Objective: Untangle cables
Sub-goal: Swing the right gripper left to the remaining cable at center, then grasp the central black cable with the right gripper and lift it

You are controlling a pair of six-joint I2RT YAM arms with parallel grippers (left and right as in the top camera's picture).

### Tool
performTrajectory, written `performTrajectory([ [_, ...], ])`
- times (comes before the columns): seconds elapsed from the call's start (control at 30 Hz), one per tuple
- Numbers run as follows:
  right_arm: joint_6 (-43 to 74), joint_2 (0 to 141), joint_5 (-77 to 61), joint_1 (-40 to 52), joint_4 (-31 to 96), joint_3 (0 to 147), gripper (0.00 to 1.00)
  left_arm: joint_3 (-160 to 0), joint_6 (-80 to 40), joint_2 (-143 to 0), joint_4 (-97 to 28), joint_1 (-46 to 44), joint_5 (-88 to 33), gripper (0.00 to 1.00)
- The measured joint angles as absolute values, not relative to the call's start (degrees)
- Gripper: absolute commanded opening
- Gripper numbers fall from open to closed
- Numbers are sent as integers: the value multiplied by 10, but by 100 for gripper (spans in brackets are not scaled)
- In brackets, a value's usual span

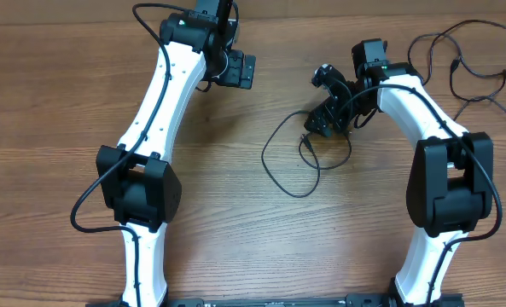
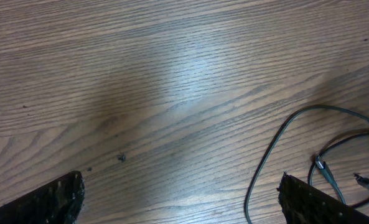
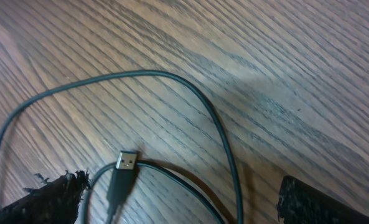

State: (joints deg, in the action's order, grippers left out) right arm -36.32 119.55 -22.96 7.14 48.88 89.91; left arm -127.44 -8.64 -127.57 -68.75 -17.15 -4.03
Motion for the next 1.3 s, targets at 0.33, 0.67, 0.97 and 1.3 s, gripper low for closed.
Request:
performTrajectory([
  [0.33, -387, 1213, -170, 71, 480, 899, 98, -1274, -86, -1276, -688, -172, -40, 100],
  [0.67, -392, 1232, -154, 71, 456, 899, 86, -1274, -86, -1276, -688, -171, -40, 100],
  [0.97, -392, 1233, -150, 71, 439, 899, 80, -1274, -86, -1276, -687, -171, -40, 99],
  [1.3, -393, 1252, -149, 72, 446, 901, 67, -1274, -86, -1276, -688, -172, -40, 100],
])
